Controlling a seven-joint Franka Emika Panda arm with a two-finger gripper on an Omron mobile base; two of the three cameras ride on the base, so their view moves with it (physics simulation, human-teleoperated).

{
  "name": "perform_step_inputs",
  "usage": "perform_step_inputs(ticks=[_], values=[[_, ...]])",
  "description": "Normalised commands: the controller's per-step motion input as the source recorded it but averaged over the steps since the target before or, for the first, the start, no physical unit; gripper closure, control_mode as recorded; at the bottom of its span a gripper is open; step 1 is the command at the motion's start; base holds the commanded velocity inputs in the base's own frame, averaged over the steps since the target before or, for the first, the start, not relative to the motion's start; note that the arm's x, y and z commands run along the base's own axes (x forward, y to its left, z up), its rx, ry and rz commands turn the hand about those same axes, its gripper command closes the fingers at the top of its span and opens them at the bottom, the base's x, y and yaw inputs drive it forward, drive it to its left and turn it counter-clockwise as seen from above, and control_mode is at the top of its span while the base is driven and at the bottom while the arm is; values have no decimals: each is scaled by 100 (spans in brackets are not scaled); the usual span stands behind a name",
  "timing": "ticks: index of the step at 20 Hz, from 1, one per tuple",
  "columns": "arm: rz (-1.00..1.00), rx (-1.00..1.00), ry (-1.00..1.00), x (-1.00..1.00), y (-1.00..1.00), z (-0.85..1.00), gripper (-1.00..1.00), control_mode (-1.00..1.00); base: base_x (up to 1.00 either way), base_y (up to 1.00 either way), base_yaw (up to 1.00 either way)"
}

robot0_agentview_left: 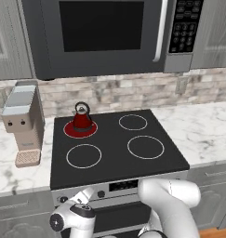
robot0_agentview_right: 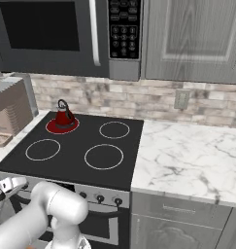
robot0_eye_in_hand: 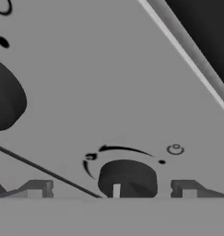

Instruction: The kettle is done boiling. Turn off the stove, then wait for 300 timesteps before moving the kettle to the dining table.

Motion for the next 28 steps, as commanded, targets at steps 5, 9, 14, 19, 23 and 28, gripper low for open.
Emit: perform_step_inputs(ticks=[5, 9, 14, 19, 23, 28], values=[[3, 0, -6, 14, 0, -23, -100, -100, 0, 0, 0], [3, 0, -4, 13, 0, -21, -100, -100, 0, 0, 0], [2, 0, -2, 10, 0, -15, -100, -100, 0, 0, 0], [2, 0, -1, 10, 0, -8, -100, -100, 0, 0, 0], [1, 0, 0, 15, 0, -6, 100, -100, 0, 0, 0], [0, 0, 0, 8, 0, -3, 100, -100, 0, 0, 0]])
